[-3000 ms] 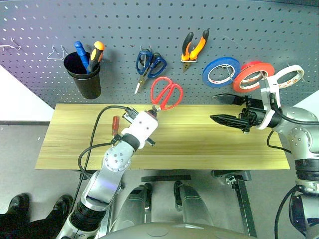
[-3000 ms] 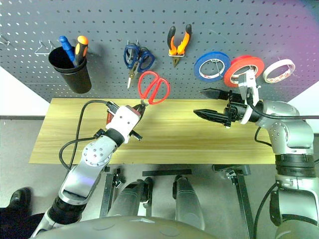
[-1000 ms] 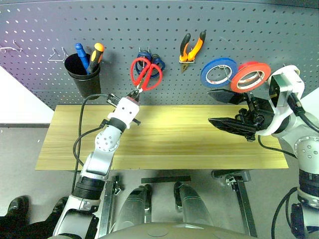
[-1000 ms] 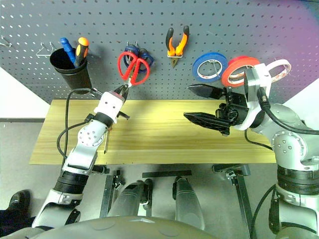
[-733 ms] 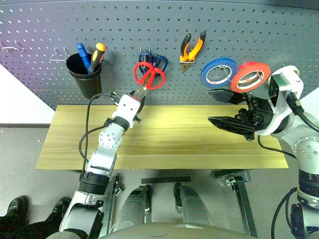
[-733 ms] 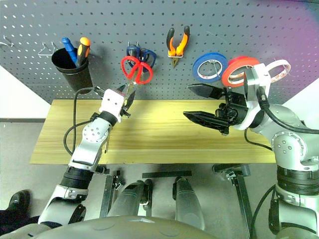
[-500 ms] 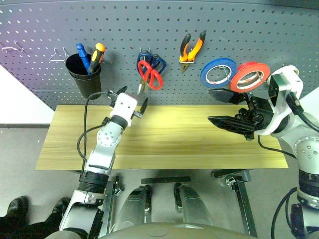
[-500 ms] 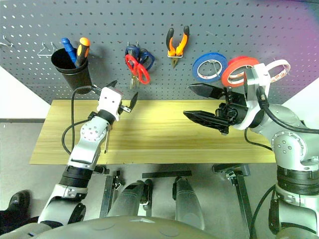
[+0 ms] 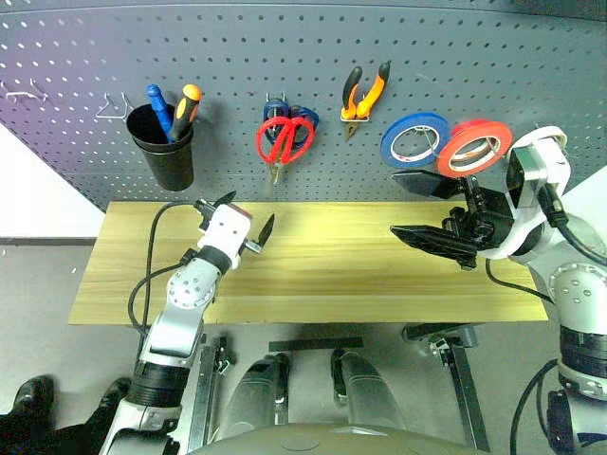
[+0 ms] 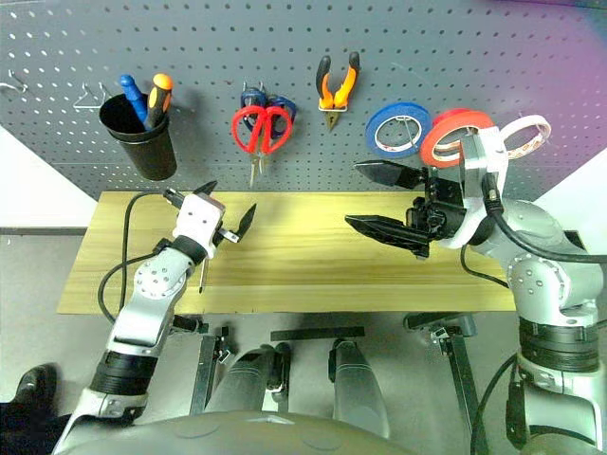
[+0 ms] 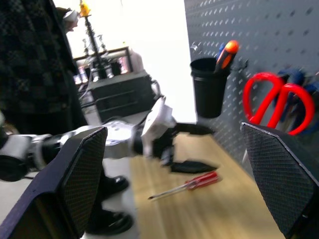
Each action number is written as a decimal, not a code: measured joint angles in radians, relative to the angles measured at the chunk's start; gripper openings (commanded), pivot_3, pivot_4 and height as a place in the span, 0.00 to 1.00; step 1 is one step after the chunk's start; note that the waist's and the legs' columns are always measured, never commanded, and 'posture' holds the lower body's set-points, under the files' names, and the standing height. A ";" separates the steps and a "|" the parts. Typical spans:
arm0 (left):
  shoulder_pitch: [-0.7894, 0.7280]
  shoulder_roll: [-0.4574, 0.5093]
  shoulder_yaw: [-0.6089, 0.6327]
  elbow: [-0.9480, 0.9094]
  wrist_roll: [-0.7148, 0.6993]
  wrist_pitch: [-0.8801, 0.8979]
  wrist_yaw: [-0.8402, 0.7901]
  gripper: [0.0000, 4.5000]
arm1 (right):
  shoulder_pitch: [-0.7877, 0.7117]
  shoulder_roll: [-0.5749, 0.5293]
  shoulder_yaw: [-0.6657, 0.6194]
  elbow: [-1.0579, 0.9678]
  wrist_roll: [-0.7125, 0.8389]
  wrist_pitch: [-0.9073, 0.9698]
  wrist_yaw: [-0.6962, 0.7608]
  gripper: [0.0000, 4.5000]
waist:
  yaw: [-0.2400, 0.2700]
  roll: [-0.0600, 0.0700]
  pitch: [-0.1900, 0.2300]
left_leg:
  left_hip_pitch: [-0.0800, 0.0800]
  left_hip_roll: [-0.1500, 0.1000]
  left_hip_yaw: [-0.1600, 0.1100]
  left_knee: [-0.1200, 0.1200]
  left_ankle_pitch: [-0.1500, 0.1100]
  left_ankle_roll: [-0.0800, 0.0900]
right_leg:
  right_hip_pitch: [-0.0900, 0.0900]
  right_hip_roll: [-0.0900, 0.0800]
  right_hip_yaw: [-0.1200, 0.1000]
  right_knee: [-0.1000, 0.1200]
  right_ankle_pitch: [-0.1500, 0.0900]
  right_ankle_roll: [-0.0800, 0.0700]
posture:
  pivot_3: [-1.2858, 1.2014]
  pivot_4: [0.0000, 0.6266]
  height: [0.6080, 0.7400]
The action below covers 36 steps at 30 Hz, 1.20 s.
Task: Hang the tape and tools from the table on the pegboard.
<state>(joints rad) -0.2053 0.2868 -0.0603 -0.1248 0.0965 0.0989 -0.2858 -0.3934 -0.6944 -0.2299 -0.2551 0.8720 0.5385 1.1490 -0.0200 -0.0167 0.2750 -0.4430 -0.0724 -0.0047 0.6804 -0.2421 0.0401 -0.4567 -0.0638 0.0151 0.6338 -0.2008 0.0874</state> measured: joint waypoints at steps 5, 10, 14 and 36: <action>0.040 0.035 0.011 -0.026 -0.014 0.026 -0.031 0.99 | 0.024 -0.051 0.036 0.064 -0.054 -0.002 0.068 1.00 | 0.002 0.000 -0.001 | 0.000 0.000 0.000 0.000 0.000 0.000 | 0.000 0.000 0.000 0.000 0.000 0.000 | 0.48 0.36 1.00; 0.044 0.051 0.048 -0.007 -0.018 0.029 -0.014 0.99 | 0.038 -0.078 0.038 0.116 -0.075 -0.017 0.147 1.00 | 0.001 0.001 -0.001 | 0.000 0.000 0.000 0.000 0.000 0.000 | 0.000 0.000 0.000 0.000 0.000 0.000 | 0.48 0.36 1.00; 0.044 0.054 0.055 0.034 -0.022 0.035 -0.014 0.99 | 0.047 -0.086 0.037 0.146 -0.087 -0.039 0.199 1.00 | 0.001 0.001 -0.001 | 0.000 0.000 0.000 0.000 0.000 0.000 | 0.000 0.000 0.000 0.000 0.000 0.000 | 0.48 0.36 1.00; -0.033 0.060 0.144 0.153 -0.087 0.386 0.050 0.99 | 0.115 -0.113 0.022 0.372 -0.165 -0.222 0.439 1.00 | 0.003 0.001 -0.001 | 0.000 0.000 0.000 0.000 0.000 0.000 | 0.000 0.000 0.000 0.000 0.000 -0.001 | 0.48 0.41 1.00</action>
<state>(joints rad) -0.2383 0.3468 0.0838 0.0285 0.0100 0.4845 -0.2358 -0.2781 -0.8071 -0.2078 0.1171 0.7067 0.3169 1.5879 -0.0174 -0.0159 0.2736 -0.4429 -0.0722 -0.0049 0.6804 -0.2423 0.0398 -0.4568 -0.0641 0.0152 0.6336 -0.2007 0.0869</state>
